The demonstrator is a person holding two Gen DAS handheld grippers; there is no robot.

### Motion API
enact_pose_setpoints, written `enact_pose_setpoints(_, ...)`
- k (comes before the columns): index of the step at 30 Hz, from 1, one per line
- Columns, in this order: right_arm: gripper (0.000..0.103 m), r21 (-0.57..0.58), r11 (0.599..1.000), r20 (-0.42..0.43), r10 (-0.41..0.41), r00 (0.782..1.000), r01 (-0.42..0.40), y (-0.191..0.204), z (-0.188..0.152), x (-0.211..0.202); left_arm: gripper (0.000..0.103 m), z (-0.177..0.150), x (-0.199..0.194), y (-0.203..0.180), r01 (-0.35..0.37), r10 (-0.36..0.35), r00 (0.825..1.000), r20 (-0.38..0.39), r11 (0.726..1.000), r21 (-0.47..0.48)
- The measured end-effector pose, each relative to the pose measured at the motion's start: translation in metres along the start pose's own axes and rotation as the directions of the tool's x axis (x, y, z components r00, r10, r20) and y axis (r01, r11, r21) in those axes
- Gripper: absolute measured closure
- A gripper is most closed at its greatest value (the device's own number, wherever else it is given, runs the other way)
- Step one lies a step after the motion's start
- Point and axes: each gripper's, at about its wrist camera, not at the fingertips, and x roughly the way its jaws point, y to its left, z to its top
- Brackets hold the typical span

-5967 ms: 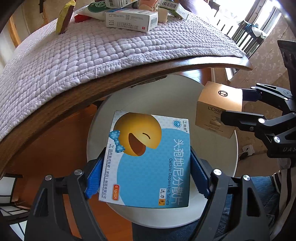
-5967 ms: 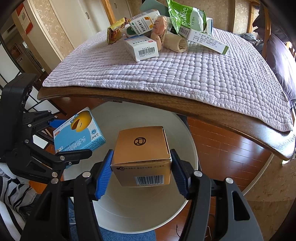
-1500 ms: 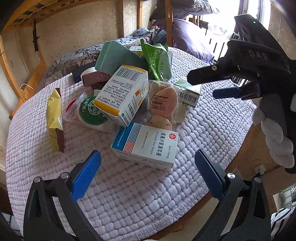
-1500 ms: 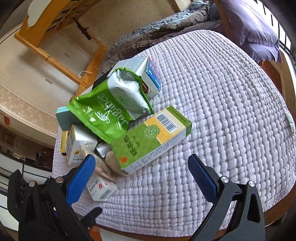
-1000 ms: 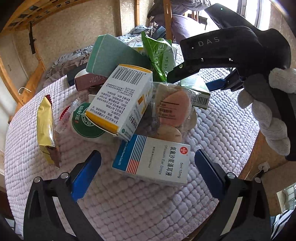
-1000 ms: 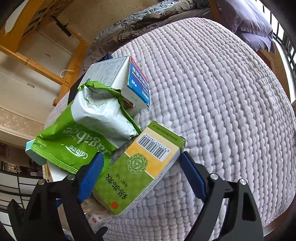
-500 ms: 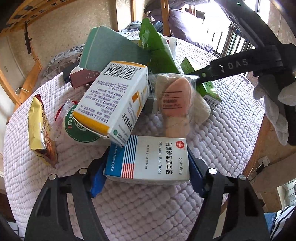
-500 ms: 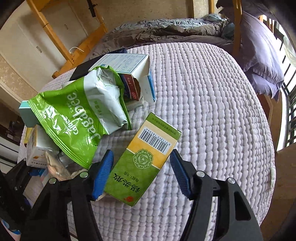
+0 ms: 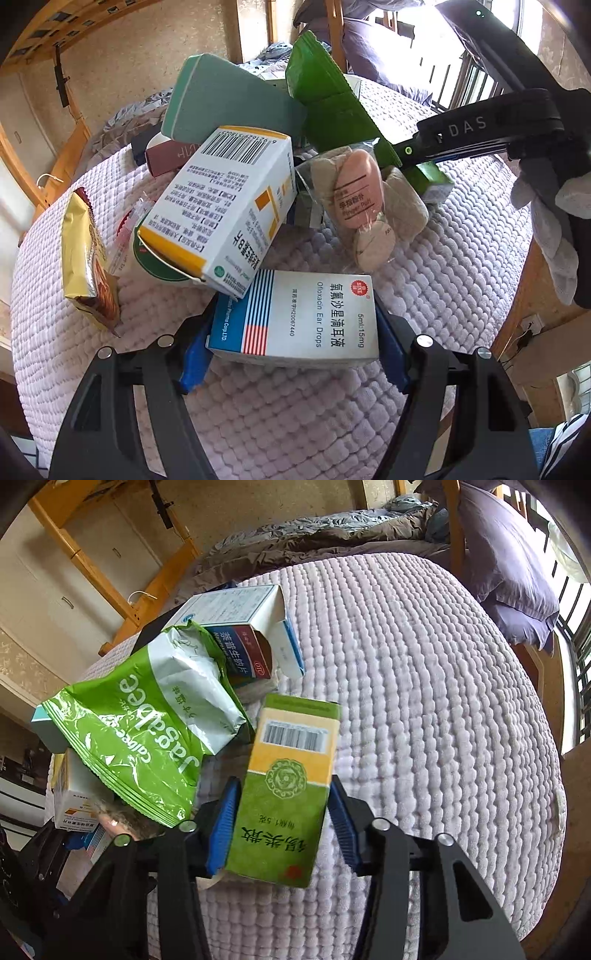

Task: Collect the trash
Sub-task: 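Grasp the green-yellow medicine box with the right tool while the left grasps the white ear-drops box, then carry the green-yellow box and ear-drops box over the white trash bin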

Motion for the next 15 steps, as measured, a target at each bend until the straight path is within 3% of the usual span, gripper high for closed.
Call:
enact_pose_setpoints(6,0.060,-0.047,0.999,0.032,0.008,0.999,-0.006,-0.005,-0.010,-0.030,0.029,0.001,-0.008,0.002,0.012,-0.012,1.000,0.016,1.000,-0.009)
enact_pose_setpoints(11,0.060,-0.163,0.986,0.035,-0.021,0.999,0.026,0.000,-0.028,-0.052,0.029,-0.006,-0.023,0.004,0.014,-0.013,1.000,0.026,1.000,-0.017)
enact_pose_setpoints(15,0.060,-0.258,0.961,0.018,-0.094,0.995,0.095,0.010,-0.055,-0.050,0.029,-0.019,-0.026,0.005,0.008,-0.008,1.000,0.006,1.000,-0.028)
